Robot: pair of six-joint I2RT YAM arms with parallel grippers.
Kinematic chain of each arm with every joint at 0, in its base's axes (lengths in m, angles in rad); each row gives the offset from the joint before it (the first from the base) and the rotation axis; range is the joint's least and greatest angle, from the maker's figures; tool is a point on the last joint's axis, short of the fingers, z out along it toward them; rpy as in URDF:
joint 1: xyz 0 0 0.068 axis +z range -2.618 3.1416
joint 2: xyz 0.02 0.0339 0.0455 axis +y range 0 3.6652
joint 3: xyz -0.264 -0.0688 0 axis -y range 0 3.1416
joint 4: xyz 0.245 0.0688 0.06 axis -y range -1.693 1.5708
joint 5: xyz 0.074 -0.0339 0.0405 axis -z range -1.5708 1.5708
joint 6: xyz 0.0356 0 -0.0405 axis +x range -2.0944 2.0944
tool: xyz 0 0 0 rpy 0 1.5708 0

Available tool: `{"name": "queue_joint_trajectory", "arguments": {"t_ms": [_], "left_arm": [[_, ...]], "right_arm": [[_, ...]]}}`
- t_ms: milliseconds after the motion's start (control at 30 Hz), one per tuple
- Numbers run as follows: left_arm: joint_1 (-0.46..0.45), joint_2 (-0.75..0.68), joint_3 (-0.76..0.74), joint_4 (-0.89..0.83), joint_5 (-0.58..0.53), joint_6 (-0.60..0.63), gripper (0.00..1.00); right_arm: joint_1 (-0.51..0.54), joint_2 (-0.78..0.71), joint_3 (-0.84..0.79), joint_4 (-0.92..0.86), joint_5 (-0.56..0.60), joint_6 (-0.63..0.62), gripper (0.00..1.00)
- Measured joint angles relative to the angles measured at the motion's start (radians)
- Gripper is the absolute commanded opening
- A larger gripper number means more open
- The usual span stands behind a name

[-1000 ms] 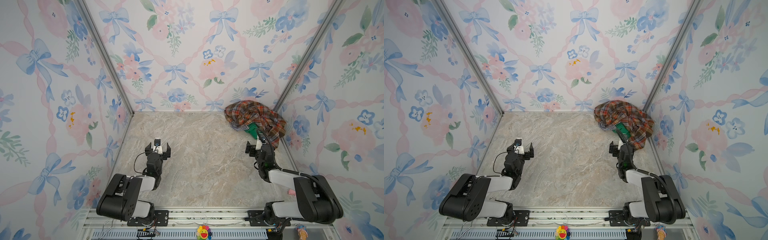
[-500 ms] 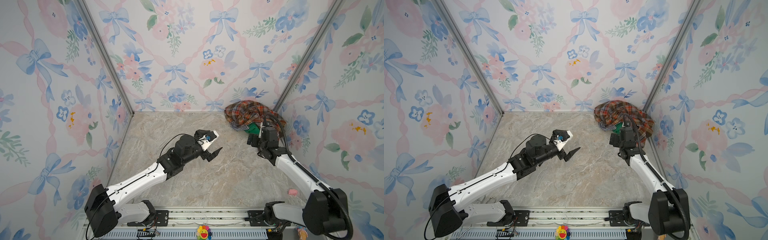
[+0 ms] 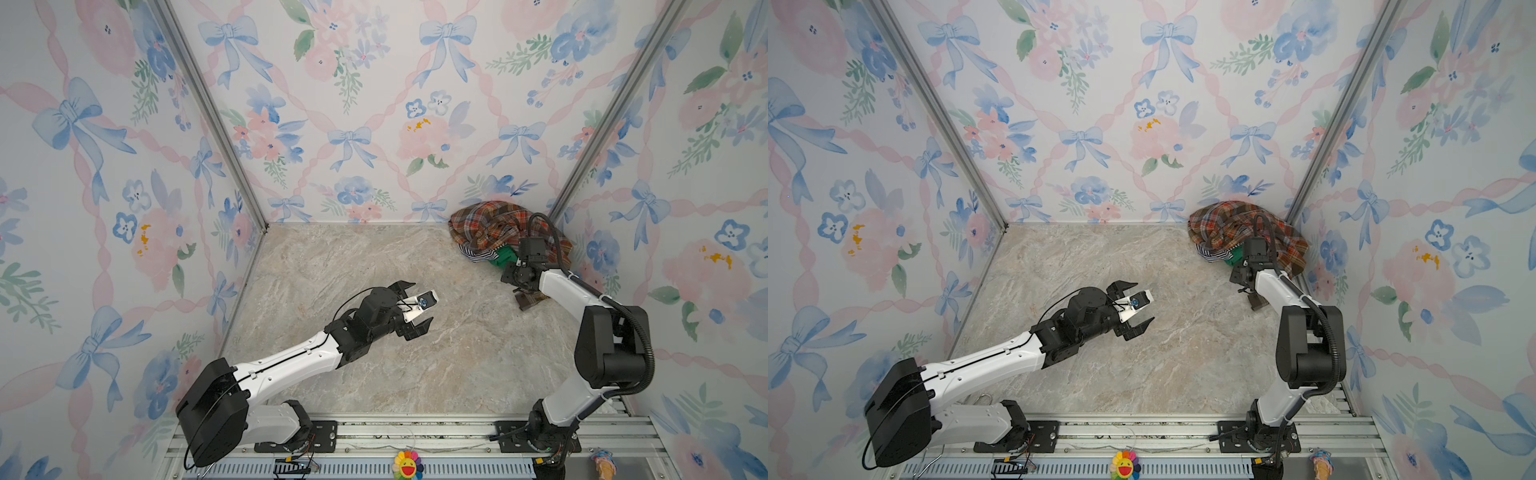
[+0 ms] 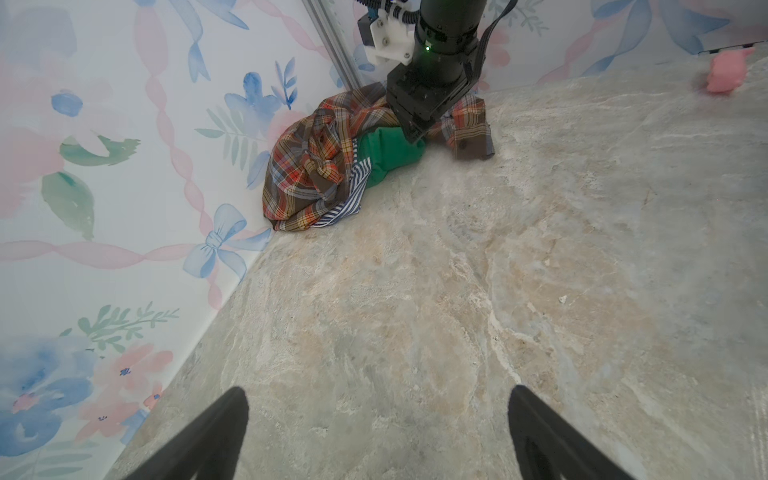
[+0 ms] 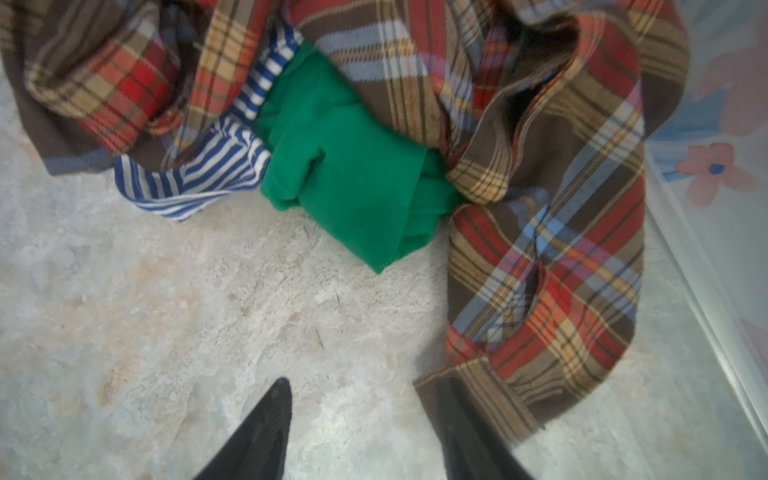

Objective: Pick out a specific cloth from the pile
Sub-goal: 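Close the right gripper on the green garment while the left arm reaches forward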

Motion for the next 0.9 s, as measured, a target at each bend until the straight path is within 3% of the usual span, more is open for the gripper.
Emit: {"name": "queue_joint_trajectory", "arguments": {"t_ms": [367,900], "left_arm": [[-0.005,0.004,0.0,0.016,-0.062,0.022,0.98],[-0.005,0.04,0.0,0.019,-0.127,0.057,0.98]], "right_arm": [[-0.138,0.189,0.096,0.064,-0.174,0.0,0.46],[-0.142,0.266,0.154,0.13,-0.25,0.008,0.36]]}}
